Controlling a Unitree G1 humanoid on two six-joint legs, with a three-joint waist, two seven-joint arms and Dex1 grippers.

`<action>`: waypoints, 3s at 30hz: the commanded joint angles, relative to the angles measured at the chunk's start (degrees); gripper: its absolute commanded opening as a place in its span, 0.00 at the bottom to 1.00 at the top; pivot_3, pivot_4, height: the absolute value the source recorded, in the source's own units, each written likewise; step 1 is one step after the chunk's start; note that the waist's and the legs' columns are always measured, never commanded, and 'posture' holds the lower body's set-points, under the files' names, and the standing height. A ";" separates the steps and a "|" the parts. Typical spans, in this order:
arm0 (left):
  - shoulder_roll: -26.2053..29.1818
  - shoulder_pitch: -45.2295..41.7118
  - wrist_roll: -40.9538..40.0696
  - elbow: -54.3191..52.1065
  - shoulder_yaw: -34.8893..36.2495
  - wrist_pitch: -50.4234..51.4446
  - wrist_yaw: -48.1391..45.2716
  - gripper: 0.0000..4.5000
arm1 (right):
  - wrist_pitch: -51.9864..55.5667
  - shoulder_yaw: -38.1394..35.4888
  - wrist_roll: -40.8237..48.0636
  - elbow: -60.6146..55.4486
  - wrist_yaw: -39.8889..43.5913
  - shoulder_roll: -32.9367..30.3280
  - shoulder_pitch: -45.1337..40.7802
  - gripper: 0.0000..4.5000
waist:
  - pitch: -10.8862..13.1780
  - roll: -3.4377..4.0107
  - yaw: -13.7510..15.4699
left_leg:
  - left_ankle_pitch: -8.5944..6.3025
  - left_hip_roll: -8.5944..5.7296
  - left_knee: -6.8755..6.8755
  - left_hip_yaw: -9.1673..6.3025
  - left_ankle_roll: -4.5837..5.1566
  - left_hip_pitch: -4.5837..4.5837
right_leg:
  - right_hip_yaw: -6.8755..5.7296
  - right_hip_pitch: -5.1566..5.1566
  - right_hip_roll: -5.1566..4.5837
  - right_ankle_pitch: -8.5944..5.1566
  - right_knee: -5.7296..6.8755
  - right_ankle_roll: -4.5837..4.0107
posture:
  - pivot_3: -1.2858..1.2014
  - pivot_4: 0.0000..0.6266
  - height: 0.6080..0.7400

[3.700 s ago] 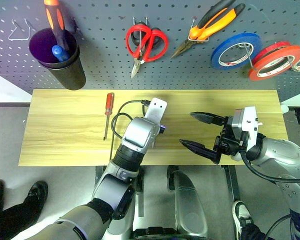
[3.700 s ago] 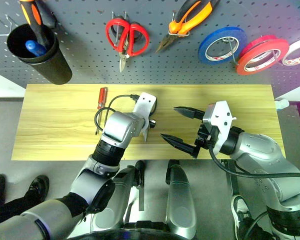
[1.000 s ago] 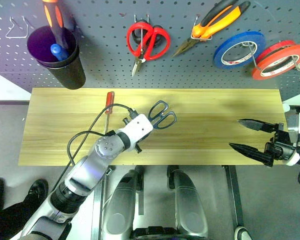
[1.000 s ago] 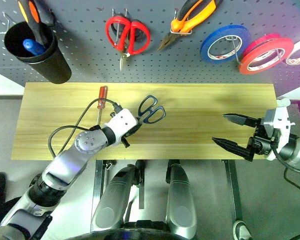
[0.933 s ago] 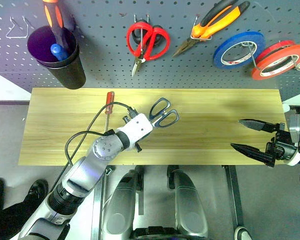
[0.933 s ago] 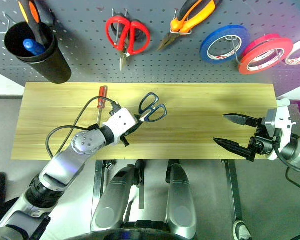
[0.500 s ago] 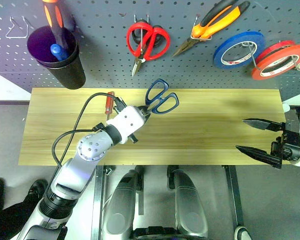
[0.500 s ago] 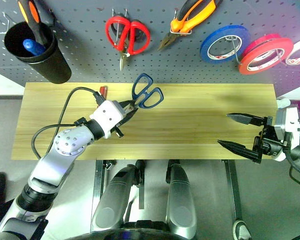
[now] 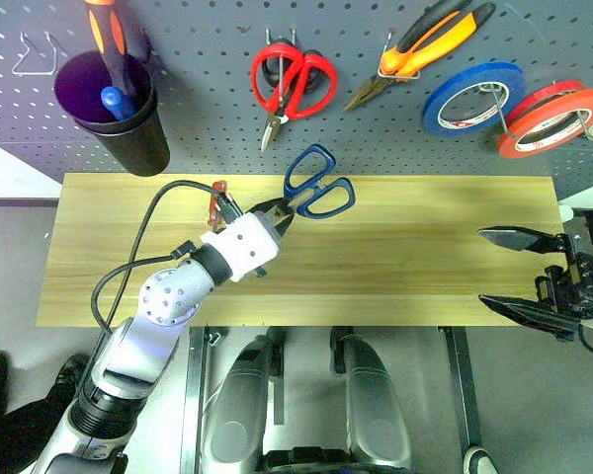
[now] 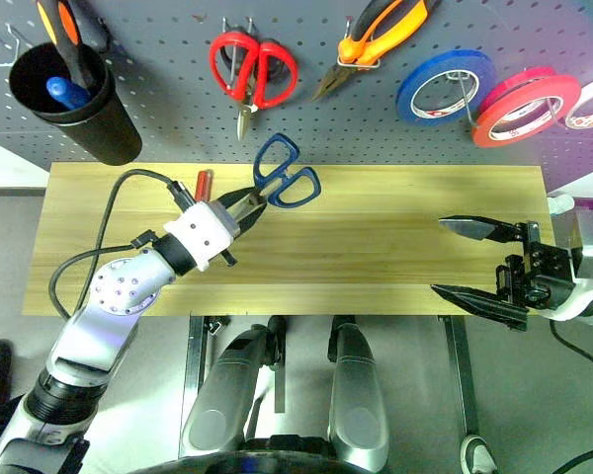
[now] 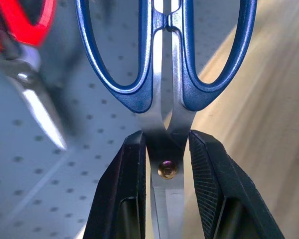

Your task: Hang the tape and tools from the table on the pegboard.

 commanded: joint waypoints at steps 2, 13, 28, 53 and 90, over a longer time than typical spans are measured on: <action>-0.73 0.97 2.60 -4.78 2.62 -4.19 2.29 0.20 | -1.97 -1.41 -0.15 0.13 1.57 0.63 0.20 1.00 | 0.00 0.00 -0.05 | 0.00 0.00 0.00 0.00 0.01 0.00 | 0.00 0.00 -0.01 0.00 0.00 0.00 | 0.48 0.79 0.66; -0.79 0.20 6.25 -4.96 1.96 -10.53 1.50 0.20 | -3.15 -0.05 -1.87 1.89 0.54 1.60 -2.24 1.00 | 0.00 0.00 0.00 | 0.00 0.00 0.01 0.00 0.00 0.00 | -0.04 -0.01 -0.01 0.00 0.03 0.00 | 0.48 0.79 0.66; -2.89 -1.90 11.45 -4.99 3.73 -9.95 3.25 0.20 | -3.96 0.76 -3.64 3.46 0.71 2.27 -2.77 1.00 | -0.01 0.01 -0.01 | 0.02 0.00 0.04 0.00 -0.02 0.02 | -0.11 0.00 -0.01 0.01 0.08 0.00 | 0.49 0.76 0.66; -7.45 0.72 18.64 -9.51 5.00 -6.53 5.02 0.20 | -7.33 4.79 -7.86 11.40 3.91 2.26 -7.97 1.00 | -0.04 0.07 0.11 | 0.08 0.00 0.12 -0.01 -0.11 0.07 | -0.28 0.06 -0.01 0.03 0.21 -0.03 | 0.51 0.73 0.66; -14.22 -6.96 8.92 7.24 6.76 -2.32 4.46 0.36 | -6.22 6.06 -8.19 8.66 0.01 2.43 -8.39 1.00 | -0.09 0.10 0.26 | 0.11 -0.01 0.31 -0.02 -0.16 0.23 | -0.37 0.25 0.01 0.06 0.36 -0.02 | 0.50 0.74 0.66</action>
